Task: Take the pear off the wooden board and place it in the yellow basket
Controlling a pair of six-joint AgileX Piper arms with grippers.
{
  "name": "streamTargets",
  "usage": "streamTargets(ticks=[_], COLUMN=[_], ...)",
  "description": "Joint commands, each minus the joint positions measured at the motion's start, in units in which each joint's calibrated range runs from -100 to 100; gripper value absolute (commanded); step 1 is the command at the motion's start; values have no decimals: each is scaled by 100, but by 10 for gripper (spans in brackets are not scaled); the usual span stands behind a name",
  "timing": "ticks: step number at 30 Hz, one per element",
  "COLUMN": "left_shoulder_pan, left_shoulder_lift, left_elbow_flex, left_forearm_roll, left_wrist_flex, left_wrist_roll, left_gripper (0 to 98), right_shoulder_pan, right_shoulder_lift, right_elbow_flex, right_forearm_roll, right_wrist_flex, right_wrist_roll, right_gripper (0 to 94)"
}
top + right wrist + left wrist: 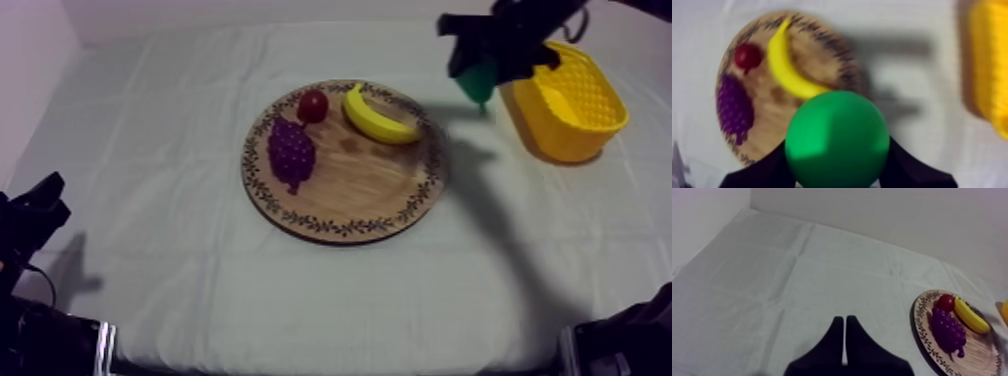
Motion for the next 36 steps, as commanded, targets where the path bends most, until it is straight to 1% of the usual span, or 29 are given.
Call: streamTargets(ticks=[1,8,13,18,21,26,31,34,36], left_shoulder_pan=[-1,-1,-1,-1,-1,-1,-1,-1,-1], left_shoulder_lift=[0,0,0,0,0,0,0,0,0], left_elbow_flex=[3,3,3,3,3,3,3,3,3], left_forearm_roll=[1,1,1,1,1,1,1,1,1], left_wrist_flex=[-1,-1,-1,-1,-1,-1,-1,-1,-1], left_wrist_roll=[2,2,2,2,2,2,2,2,2], left_gripper=[1,1,1,1,1,1,1,1,1], right_shoulder_pan=[461,1130,1516,2087,2331,2500,2495,2452,2424], right_shoulder_lift=[-340,-907,-1113,-1081,-931,-464,76,396,568], right_elbow_flex=[204,482,673,589,447,194,176,203,269], right_forearm_roll=[51,259,375,286,279,256,255,259,231], right_wrist_flex=[5,118,-9,-131,-232,-427,-811,-1005,-1129], right_wrist_roll=[10,26,99,429,583,691,735,737,751], right_gripper=[291,289,288,282,281,279,293,342,421])
